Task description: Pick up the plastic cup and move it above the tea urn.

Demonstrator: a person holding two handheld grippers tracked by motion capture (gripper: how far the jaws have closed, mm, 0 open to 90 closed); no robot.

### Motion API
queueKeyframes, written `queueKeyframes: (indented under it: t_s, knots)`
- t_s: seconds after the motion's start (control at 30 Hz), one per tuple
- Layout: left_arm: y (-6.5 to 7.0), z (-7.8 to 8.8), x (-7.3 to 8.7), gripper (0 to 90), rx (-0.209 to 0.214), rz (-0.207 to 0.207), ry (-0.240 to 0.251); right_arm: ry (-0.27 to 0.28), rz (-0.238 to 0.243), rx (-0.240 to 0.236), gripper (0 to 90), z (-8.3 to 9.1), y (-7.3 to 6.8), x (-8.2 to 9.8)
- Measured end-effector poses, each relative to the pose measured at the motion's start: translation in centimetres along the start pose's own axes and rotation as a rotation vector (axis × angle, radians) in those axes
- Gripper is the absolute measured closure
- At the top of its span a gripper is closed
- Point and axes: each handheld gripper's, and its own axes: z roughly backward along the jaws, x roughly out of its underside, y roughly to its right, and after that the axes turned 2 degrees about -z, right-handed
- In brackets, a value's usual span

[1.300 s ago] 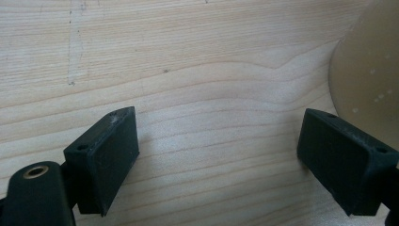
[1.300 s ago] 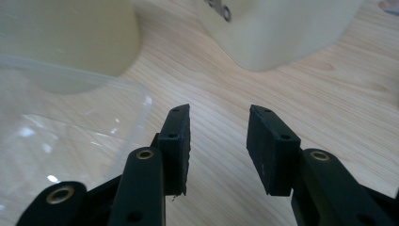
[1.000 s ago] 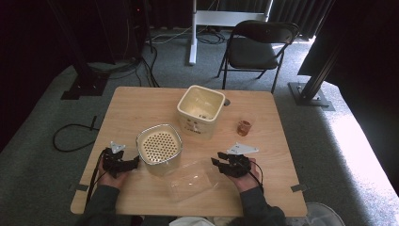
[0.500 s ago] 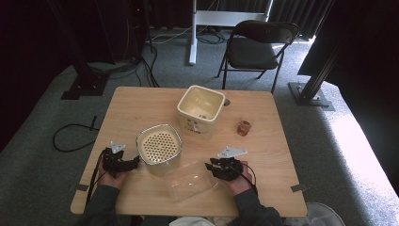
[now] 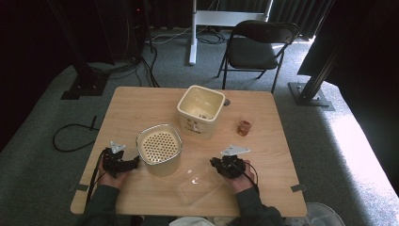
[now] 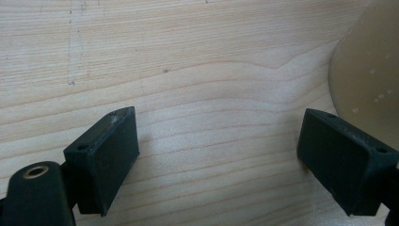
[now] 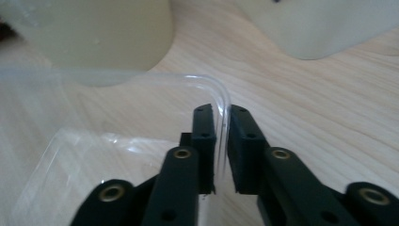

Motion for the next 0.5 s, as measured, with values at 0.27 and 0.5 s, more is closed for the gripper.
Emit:
queueKeyframes:
  t_s: [0.27,0.5]
  knots:
    - [0.0,0.0,0.0,13.7,0.0,0.0,0.0,0.039,-0.07,0.032,85.4,1.5,1.7,-0.5]
    - [0.0,0.0,0.0,13.7,-0.001,0.0,-0.002,0.088,-0.11,0.03,86.5,3.1,2.9,-1.4]
